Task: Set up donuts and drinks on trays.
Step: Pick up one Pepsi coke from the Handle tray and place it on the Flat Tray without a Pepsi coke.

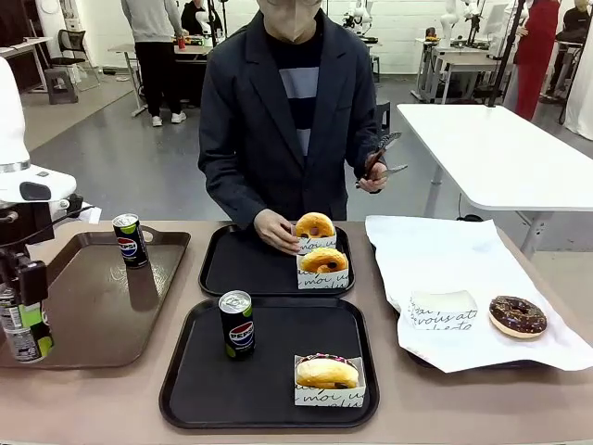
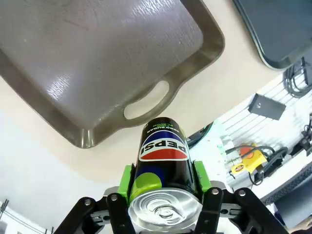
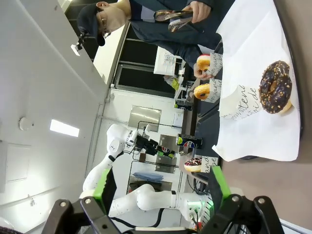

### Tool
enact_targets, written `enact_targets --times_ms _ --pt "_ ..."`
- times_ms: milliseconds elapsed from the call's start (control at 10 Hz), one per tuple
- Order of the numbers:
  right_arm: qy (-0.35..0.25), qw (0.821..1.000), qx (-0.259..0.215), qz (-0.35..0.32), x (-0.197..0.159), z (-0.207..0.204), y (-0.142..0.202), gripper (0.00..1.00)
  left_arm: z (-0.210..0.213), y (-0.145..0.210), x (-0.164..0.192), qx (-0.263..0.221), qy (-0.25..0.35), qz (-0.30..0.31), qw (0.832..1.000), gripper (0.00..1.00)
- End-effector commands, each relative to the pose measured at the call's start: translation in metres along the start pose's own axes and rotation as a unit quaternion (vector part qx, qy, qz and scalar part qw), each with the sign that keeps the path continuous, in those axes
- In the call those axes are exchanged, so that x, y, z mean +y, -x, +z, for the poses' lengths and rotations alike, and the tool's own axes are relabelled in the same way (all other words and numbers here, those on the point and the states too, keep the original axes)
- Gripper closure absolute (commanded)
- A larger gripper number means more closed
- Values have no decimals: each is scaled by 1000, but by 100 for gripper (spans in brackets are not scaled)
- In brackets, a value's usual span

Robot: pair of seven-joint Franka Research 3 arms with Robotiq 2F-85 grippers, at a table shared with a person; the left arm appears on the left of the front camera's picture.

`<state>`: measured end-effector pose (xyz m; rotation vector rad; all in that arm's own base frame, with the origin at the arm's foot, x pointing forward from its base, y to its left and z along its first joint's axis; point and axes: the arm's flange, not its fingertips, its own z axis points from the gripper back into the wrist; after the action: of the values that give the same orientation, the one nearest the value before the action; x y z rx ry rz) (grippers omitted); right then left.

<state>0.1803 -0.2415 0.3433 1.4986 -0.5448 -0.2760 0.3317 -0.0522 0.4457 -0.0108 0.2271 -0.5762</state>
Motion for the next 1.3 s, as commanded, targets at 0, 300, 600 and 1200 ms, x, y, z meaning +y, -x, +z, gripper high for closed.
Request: enact_targets --times_ms 0,300,600,1200 --pt "-10 1000 -9 10 0 -2 -1 0 1 -4 1 10 11 -6 1000 42" --pt "-10 1000 -9 10 0 -2 -1 0 1 -4 1 10 11 -6 1000 42" --pt "-10 1000 -9 10 0 -2 -1 0 1 -4 1 10 11 -6 1000 42" --pt "-10 1000 -9 10 0 -2 -1 0 84 -78 -30 -80 -13 -20 997 42"
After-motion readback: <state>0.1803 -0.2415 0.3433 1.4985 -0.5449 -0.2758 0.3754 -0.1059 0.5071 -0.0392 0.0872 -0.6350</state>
